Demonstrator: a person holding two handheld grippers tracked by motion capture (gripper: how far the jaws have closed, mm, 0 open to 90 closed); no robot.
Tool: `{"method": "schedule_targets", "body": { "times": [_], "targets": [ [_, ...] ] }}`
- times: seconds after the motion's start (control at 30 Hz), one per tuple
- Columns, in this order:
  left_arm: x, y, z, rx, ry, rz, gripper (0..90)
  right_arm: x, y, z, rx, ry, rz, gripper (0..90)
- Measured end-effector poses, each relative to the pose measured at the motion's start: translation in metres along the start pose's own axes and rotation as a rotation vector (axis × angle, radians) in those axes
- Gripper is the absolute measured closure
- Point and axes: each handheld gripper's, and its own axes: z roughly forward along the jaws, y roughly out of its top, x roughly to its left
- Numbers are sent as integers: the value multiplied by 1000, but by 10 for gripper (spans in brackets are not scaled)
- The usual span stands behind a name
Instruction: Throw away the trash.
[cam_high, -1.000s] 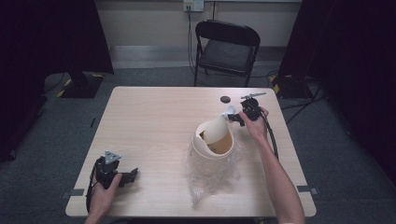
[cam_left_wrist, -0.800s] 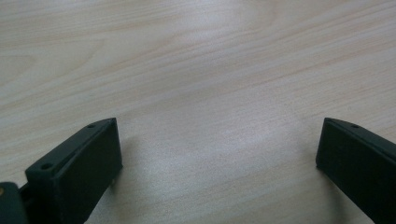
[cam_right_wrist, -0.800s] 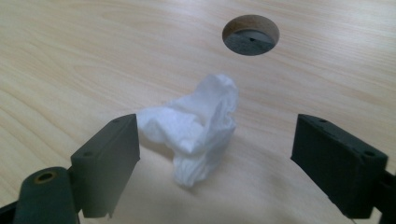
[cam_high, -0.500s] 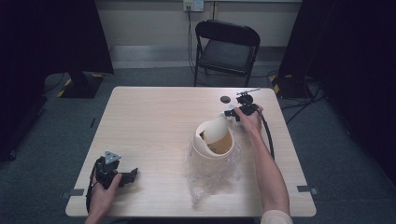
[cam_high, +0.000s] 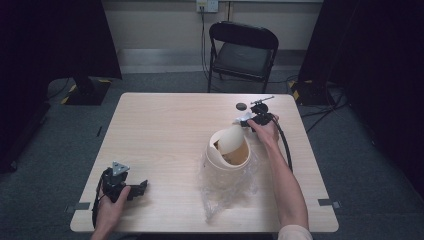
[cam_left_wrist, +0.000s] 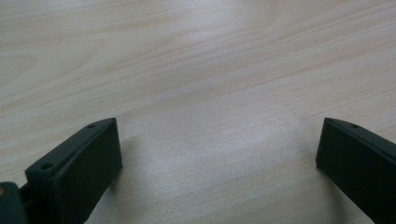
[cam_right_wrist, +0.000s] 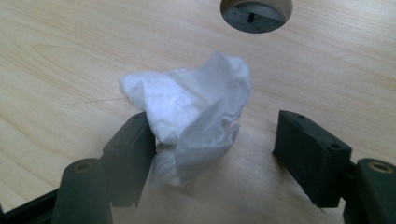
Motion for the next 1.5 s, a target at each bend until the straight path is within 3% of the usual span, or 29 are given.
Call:
{"method": "schedule_targets", "body": {
  "times": [0.07, 0.23, 0.33, 0.47, 0.73, 0.97, 1.07, 1.27, 1.37, 1.5],
  "targets": [
    [0, 0, 0, 0, 1, 0, 0, 2, 0, 1, 1, -9, -17, 321],
    [0, 0, 0, 0, 1, 0, 0, 3, 1, -1, -6, -45, -29, 541],
    [0, 0, 0, 0, 0, 0, 0, 3, 1, -2, -5, -43, -25, 664],
    [0, 0, 0, 0, 1, 0, 0, 3, 0, -4, -11, -19, -5, 732],
    [0, 0, 0, 0, 1, 1, 0, 3, -7, -19, -49, 20, 16, 761],
    [0, 0, 0, 0, -1, 1, 0, 3, -19, -47, -79, 28, 54, 773],
    [1, 0, 0, 0, -4, 5, 0, 8, -22, -64, -132, 54, 83, 773],
    [1, 0, 0, 0, -6, 11, 0, 17, -26, -87, -177, 58, 77, 775],
    [1, 0, 0, 0, -9, 9, 0, 21, -30, -94, -207, 90, 88, 775],
    [1, 0, 0, -1, -10, 9, 0, 26, -37, -101, -229, 98, 72, 777]
  ]
}}
